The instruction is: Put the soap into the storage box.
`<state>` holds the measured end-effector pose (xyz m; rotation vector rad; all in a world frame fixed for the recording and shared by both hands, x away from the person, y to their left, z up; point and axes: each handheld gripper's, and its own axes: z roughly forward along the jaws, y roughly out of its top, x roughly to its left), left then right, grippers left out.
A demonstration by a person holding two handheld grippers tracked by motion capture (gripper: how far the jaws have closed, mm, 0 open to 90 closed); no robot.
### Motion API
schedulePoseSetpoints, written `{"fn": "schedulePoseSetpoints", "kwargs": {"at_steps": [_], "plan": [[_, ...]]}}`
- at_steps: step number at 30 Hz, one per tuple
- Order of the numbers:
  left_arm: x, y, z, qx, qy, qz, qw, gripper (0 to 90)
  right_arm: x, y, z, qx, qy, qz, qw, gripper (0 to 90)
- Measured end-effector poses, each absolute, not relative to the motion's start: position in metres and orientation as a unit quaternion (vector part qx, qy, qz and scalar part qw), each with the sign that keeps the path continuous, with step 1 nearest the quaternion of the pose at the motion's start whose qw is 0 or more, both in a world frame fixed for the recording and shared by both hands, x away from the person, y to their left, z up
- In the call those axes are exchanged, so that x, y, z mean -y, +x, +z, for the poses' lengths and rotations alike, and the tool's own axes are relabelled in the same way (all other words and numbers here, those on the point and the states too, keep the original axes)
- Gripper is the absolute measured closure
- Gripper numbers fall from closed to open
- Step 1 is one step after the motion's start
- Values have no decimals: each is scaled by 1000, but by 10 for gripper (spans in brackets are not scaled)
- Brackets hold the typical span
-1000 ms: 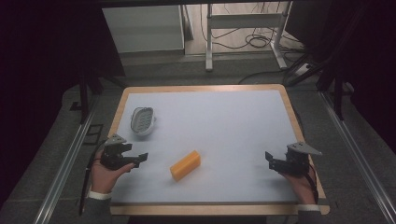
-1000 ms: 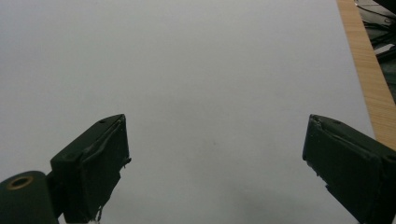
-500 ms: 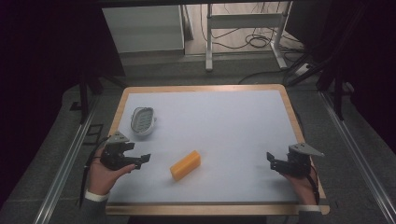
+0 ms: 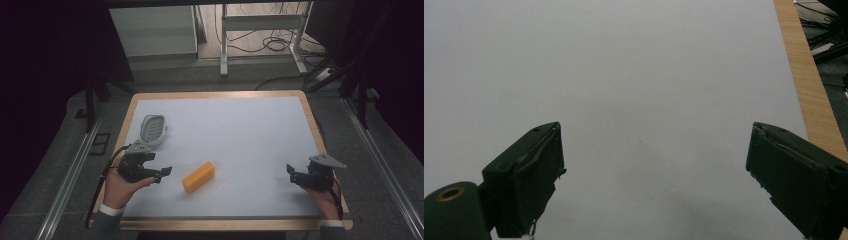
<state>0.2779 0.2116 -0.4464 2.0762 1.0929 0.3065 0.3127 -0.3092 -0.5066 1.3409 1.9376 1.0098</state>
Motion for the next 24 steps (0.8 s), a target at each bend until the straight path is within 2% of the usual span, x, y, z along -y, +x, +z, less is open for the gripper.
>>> {"fn": "schedulePoseSetpoints", "kwargs": {"at_steps": [24], "plan": [[-166, 278, -440, -380, 849, 109, 351, 180, 310, 313, -508, -723, 505, 372, 288, 82]]}}
